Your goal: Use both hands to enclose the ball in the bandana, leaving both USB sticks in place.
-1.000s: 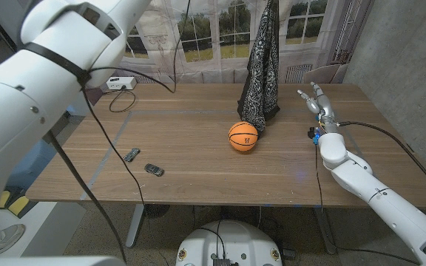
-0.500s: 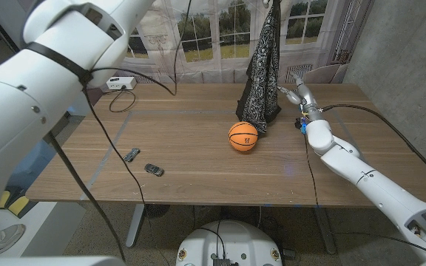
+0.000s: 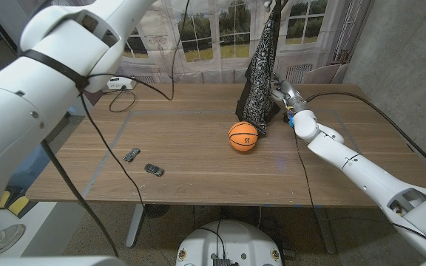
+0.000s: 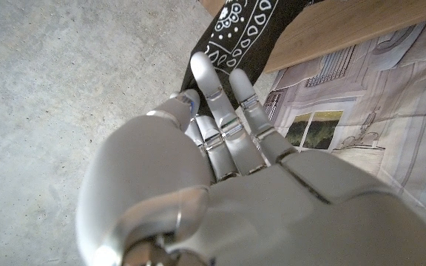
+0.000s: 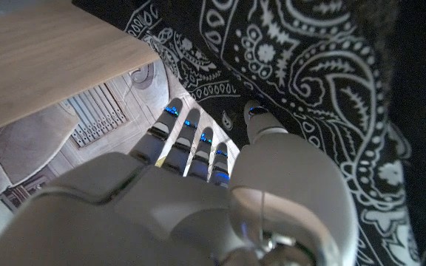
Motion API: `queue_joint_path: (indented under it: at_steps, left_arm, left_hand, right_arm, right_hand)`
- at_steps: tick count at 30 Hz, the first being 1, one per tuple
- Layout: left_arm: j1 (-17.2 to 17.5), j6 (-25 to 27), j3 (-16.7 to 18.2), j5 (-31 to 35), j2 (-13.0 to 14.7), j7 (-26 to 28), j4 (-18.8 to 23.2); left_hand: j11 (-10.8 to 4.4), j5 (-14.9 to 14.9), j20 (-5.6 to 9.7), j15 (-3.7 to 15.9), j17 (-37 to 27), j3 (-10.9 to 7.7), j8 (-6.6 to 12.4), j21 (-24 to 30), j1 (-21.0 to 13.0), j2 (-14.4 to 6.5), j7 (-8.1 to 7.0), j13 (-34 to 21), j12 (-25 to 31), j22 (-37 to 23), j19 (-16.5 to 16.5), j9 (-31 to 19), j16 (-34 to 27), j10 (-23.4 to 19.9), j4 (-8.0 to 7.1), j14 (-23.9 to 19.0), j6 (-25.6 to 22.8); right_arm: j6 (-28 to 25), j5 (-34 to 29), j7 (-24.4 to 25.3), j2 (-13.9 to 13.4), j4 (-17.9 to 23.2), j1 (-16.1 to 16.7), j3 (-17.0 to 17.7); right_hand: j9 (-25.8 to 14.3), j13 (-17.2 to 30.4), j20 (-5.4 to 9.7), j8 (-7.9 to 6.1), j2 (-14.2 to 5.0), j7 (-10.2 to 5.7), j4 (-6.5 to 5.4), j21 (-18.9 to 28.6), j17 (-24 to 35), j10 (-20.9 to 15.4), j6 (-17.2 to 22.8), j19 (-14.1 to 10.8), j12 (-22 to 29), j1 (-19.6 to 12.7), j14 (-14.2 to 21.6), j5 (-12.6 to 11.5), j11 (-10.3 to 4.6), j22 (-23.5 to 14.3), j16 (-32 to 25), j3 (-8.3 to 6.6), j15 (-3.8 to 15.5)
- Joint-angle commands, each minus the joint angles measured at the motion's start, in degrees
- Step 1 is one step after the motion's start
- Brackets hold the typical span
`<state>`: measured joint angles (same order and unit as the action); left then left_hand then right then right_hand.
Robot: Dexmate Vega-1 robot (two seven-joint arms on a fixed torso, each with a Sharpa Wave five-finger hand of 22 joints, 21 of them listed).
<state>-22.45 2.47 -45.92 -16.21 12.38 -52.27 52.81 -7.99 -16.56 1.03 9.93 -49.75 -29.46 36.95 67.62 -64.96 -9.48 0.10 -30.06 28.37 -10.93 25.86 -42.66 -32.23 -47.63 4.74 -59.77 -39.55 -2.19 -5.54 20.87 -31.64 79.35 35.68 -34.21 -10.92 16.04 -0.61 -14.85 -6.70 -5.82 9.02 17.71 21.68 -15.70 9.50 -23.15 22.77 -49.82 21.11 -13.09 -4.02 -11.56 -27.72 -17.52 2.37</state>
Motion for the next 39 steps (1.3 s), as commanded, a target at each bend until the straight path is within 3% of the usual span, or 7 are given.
queue_joint_path:
  at_steps: [1,3,8,14,27,33,39]
  left_arm:
    - [3.41,1.97,0.87,-1.48,3.72,-0.51,7.13]
    - [3.73,2.17,0.86,-1.55,4.06,-0.44,7.6]
    - [5.03,1.91,1.4,-2.4,4.93,-0.36,8.71]
    - [8.39,4.76,2.48,-1.91,9.38,3.15,16.43]
    - [17.4,17.03,5.17,3.05,21.91,16.9,38.21]
    - [21.12,19.32,6.57,3.26,24.47,20.7,41.98]
    - [23.5,18.92,7.89,2.63,24.96,23.56,42.26]
  left_hand:
    - [-0.16,-0.36,-0.03,2.88,-0.58,-0.02,0.22,0.38,-0.18,-0.62,0.23,-30.35,11.42,0.03,-0.23,-0.03,-0.22,-0.6,-0.34,0.36,0.33]
    - [-0.14,-0.37,-0.04,2.88,-0.76,-0.05,0.22,0.43,-0.19,-0.63,0.24,-30.37,11.31,0.03,-0.31,0.0,-0.22,-0.56,-0.36,0.38,0.32]
    - [-0.15,-0.39,-0.03,2.86,-1.13,-0.15,0.09,0.6,-0.22,-0.62,0.18,-30.38,11.11,0.05,-0.32,0.18,-0.2,-0.59,-0.37,0.46,0.4]
    - [-0.14,-0.39,-0.08,2.85,-1.5,-0.25,0.03,0.72,-0.22,-0.63,0.3,-30.49,10.97,0.07,-0.46,0.33,-0.16,-0.66,-0.41,0.54,0.35]
    - [-0.08,-0.29,-0.07,2.86,-2.56,-0.56,-0.19,1.21,-0.22,-0.57,0.33,-29.99,10.17,0.11,-0.64,0.79,-0.03,-1.12,-0.46,0.59,0.21]
    - [-0.07,-0.25,0.01,2.87,-2.83,-0.64,-0.25,1.35,-0.19,-0.51,0.37,-29.89,9.93,0.14,-0.62,0.92,0.04,-1.15,-0.46,0.57,0.17]
    - [-0.07,-0.21,-0.02,2.83,-3.1,-0.75,-0.32,1.51,-0.15,-0.46,0.35,-30.03,9.85,0.17,-0.62,0.97,0.23,-1.27,-0.47,0.71,0.22]
  right_arm:
    - [5.41,-3.38,8.98,4.45,-6.11,-2.38,-2.11]
    - [6.2,-3.92,10.57,5.0,-6.81,-2.5,-2.22]
    - [7.34,-5.03,14.15,6.4,-8.8,-2.89,-2.41]
    - [3.94,-9.24,25.11,9.16,-11.04,-2.79,-2.5]
    - [-5.6,-16.27,40.18,9.06,-12.39,-2.44,-3.32]
    - [-9.52,-18.83,42.98,6.62,-9.67,-0.86,-3.77]
    - [-12.53,-19.6,43.13,4.44,-4.38,2.94,-0.72]
  right_hand:
    - [-0.44,5.16,1.24,-1.83,-0.53,-1.24,0.18,3.36,10.38,-12.92,14.66,-4.12,10.49,-6.32,10.35,-0.47,-2.0,-1.13,-10.61,2.69,10.15]
    - [-1.01,8.25,1.39,-4.43,-0.98,-1.63,0.22,5.32,15.44,-17.85,25.49,-5.86,15.75,-9.54,15.81,-0.33,-3.18,-1.69,-15.4,3.54,10.61]
    - [-4.01,15.08,2.03,-10.48,-2.27,-0.59,-0.7,8.96,23.32,-25.47,40.34,-7.67,25.08,-12.81,23.23,0.15,-3.14,-3.02,-20.89,4.51,10.35]
    - [-5.62,17.7,2.91,-12.25,-2.87,0.57,-1.12,10.37,25.33,-27.09,41.72,-7.67,27.73,-13.6,24.75,0.15,-2.35,-3.89,-21.28,4.38,10.28]
    - [-8.31,21.32,4.0,-13.94,-2.59,0.52,-1.6,12.44,28.05,-27.03,41.25,-7.23,30.17,-14.38,26.01,-0.53,-2.92,-5.33,-21.12,4.67,10.43]
    - [-9.07,22.3,4.14,-14.38,-2.56,0.45,-1.78,12.87,28.89,-27.06,41.09,-7.17,30.78,-14.49,26.18,-0.75,-3.07,-5.47,-21.13,4.83,10.46]
    - [-10.25,23.76,4.42,-15.09,-2.55,0.29,-2.07,13.44,30.13,-26.67,40.82,-6.98,31.48,-14.57,26.41,-1.1,-3.64,-5.64,-21.14,5.08,10.49]
